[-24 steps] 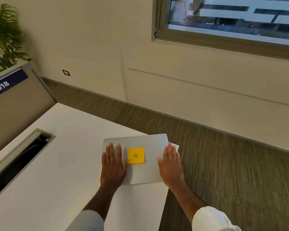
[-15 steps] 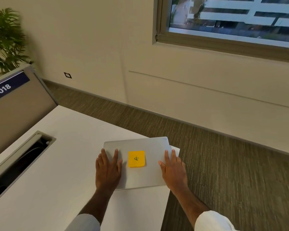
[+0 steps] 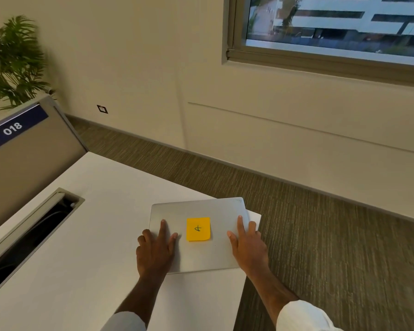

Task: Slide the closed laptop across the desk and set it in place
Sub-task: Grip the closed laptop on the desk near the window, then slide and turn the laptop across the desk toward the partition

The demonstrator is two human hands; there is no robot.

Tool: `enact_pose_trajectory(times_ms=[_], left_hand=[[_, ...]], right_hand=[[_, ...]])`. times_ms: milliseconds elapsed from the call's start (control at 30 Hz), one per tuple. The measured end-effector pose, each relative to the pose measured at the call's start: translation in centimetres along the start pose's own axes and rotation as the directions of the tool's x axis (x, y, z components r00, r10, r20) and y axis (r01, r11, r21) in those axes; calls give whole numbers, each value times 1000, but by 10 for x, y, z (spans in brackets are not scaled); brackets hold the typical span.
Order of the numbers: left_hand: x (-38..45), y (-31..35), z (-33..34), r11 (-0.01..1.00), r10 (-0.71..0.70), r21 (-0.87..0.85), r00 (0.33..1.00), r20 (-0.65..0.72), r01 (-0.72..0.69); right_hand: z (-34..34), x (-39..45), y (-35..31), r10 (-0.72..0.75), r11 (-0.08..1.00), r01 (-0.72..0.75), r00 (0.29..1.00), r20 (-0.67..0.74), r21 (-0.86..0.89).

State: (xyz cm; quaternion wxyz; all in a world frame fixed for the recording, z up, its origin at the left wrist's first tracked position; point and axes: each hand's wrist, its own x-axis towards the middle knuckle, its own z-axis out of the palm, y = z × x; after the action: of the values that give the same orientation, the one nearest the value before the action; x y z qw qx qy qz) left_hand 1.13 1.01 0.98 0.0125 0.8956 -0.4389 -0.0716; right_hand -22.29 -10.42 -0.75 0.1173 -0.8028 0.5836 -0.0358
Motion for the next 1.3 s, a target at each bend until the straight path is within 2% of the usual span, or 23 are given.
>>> enact_pose_trajectory(times_ms=[233,533,1033,1300], left_hand=[[13,3,-7,987,-96,-118,989,110,109],[28,-12,-6,946,-32,-307,974,226,102],[9,-24,-21,950,-3,-298,955,296,96],[-11,-43,-40,946,-16,-309,970,243,93]], right_hand=[[6,13,-1,52,994,-50,998,-25,100],[7,19,-1,100,974,-93,995,-21,209],[-2,-3,-7,100,966,-98,995,3,238],[-19,-20,-28,54,966,-46,998,-24,256]])
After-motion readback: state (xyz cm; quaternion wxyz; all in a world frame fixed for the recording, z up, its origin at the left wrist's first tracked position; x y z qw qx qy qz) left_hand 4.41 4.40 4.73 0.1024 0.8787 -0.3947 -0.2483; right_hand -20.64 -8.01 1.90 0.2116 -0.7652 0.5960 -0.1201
